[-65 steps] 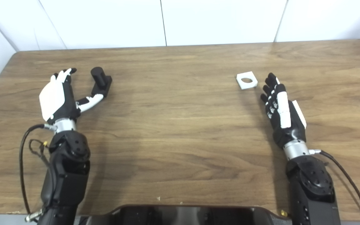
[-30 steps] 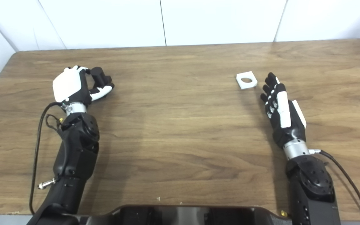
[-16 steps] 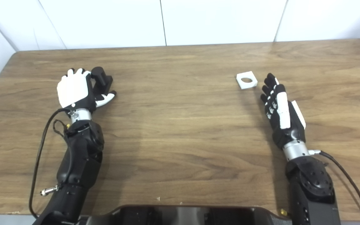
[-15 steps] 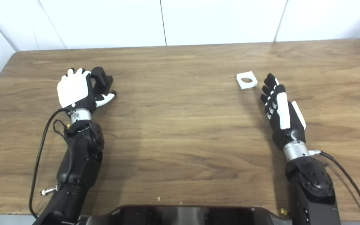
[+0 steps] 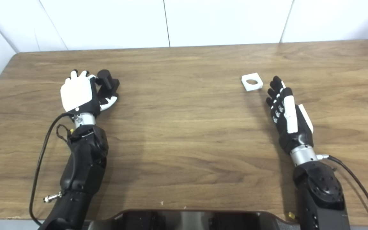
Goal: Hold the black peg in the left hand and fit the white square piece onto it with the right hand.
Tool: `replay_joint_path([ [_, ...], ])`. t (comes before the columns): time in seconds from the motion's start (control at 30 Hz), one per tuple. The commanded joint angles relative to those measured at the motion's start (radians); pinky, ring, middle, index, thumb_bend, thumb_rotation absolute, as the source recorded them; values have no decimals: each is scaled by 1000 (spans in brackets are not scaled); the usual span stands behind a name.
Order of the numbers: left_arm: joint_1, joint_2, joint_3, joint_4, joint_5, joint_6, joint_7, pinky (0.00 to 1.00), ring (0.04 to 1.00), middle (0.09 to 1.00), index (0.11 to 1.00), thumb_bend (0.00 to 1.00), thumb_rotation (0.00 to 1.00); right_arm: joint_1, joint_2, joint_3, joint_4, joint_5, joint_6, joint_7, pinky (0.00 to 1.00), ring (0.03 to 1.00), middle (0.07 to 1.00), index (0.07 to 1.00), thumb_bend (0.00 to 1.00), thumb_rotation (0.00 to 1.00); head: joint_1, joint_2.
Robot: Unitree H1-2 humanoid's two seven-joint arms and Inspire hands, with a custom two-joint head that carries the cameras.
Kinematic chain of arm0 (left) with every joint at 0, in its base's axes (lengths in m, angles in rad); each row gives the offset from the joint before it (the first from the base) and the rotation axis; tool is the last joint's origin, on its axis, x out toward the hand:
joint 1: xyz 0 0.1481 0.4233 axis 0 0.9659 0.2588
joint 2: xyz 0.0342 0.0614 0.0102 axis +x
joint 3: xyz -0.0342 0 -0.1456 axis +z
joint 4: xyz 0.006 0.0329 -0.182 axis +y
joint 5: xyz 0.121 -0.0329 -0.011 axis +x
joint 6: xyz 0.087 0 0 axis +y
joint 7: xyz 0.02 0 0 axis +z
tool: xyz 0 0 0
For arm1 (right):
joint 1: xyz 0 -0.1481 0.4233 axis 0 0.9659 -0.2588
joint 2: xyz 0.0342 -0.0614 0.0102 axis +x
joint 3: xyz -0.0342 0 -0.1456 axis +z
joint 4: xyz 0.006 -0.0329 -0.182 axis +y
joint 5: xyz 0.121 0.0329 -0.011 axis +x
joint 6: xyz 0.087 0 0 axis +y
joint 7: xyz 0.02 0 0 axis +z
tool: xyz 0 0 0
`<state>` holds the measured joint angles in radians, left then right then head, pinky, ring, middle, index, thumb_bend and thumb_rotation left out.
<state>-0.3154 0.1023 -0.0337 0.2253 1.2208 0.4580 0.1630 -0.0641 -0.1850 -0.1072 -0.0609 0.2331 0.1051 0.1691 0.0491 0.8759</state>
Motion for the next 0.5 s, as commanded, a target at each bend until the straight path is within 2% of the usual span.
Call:
replay_joint_path([
  [0.0,-13,20,1,-10,-2,11,27,925,976,881,549,685,291,1,-6,-1,-3,12,1,10,1000,1000,1000,1000,584,988,2,1],
  [0.07,-11,20,-2,-12,-16,11,34,928,976,873,528,667,274,1,-7,-2,-5,12,4,11,1000,1000,1000,1000,590,982,1,1],
  [0.1,-10,20,-2,-14,-22,11,37,931,976,871,507,591,179,1,-9,-2,-5,12,4,13,1000,1000,1000,1000,596,975,2,1],
  [0.13,-9,21,-4,-14,-31,11,44,934,976,867,497,551,129,0,-11,-1,-4,11,1,16,1000,1000,1000,1000,599,972,2,1],
  [0.2,-7,22,-7,-15,-51,10,56,946,975,860,486,517,81,-1,-11,-4,-2,15,0,18,1000,1000,1000,1000,604,958,2,1],
  [0.47,-5,33,-28,-18,-102,10,88,937,965,854,484,512,68,-4,-24,2,-3,-1,-5,26,1000,1000,1000,1000,634,954,0,-2],
])
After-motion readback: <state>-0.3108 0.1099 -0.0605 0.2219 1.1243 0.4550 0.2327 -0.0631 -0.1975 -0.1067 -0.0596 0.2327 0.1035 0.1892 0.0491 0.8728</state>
